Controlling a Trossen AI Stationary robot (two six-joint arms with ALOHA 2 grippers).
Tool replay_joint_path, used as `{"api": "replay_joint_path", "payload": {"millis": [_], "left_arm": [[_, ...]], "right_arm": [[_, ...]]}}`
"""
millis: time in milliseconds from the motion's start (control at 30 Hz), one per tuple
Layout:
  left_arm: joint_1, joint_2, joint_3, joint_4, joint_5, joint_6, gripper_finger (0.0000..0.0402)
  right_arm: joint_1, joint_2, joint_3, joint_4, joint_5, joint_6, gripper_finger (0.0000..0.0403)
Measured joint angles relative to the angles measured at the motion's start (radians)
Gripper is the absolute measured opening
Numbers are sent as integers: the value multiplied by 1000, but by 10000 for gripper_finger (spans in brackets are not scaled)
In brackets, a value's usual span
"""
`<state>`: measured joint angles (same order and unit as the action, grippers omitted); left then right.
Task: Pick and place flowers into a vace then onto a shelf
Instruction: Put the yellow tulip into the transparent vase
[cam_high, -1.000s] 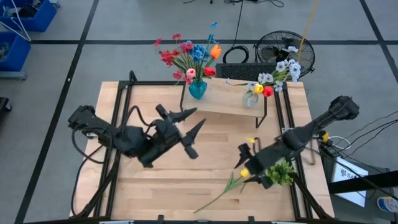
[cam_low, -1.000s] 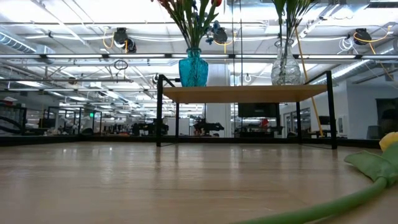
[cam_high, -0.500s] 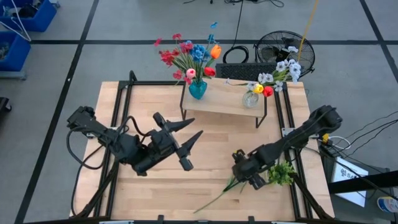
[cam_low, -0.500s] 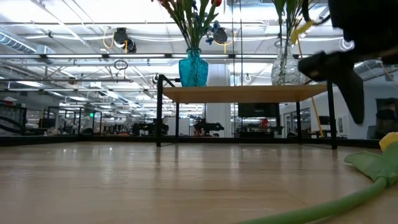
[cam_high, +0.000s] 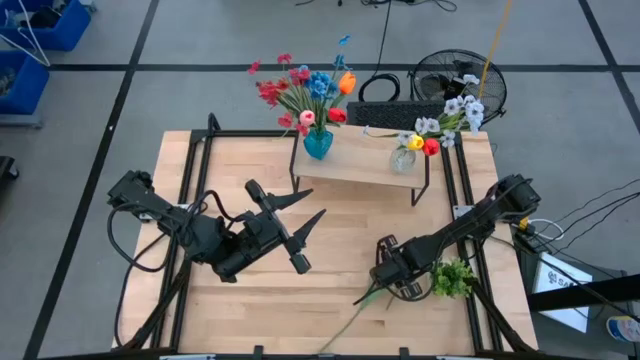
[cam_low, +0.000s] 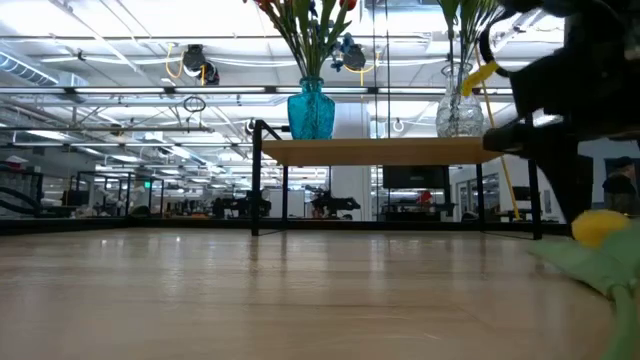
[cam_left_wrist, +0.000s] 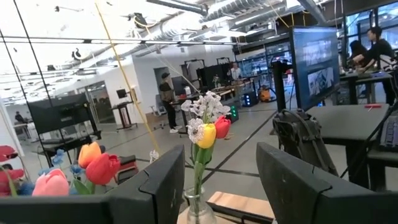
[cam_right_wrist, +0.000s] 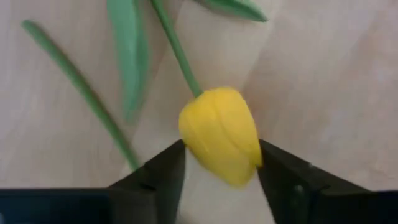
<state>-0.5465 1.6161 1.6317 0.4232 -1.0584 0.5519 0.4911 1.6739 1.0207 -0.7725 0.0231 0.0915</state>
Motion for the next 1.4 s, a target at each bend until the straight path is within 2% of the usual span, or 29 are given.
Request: {"api": "replay_joint_path", "payload": {"millis": [167, 267, 333, 467, 567, 767, 967, 1133, 1233, 1400], "left_arm": [[4, 0, 0, -41, 3, -82, 205], [17, 0, 0, -172, 35, -286, 205], [30, 0, 0, -276, 75, -446, 205], [67, 0, 0, -483, 181, -683, 205], [111, 0, 0, -613, 303, -855, 205], [219, 29, -56, -615, 625, -1188, 204], [265, 177, -73, -504, 860, -1162, 204], [298, 303, -74, -397, 969, -1232, 204], [308, 338, -74, -361, 1051, -1288, 204], [310, 360, -73, -340, 1087, -1291, 200]], "right_arm": [[-1, -67, 0, -38, 1, 1, 90], [-1, -125, 0, -60, 2, 17, 33], [-5, -162, 0, -62, 2, 39, 10], [-6, -234, 0, -63, 26, 65, 9], [-7, -294, 0, -73, 36, 66, 3], [-8, -405, 0, -39, 136, 24, 2], [-8, -461, 0, 145, 166, -108, 1], [-8, -475, 1, 266, 172, -162, 3], [-7, -475, 0, 252, 186, -164, 4], [-7, -474, 0, 256, 183, -165, 7]]}}
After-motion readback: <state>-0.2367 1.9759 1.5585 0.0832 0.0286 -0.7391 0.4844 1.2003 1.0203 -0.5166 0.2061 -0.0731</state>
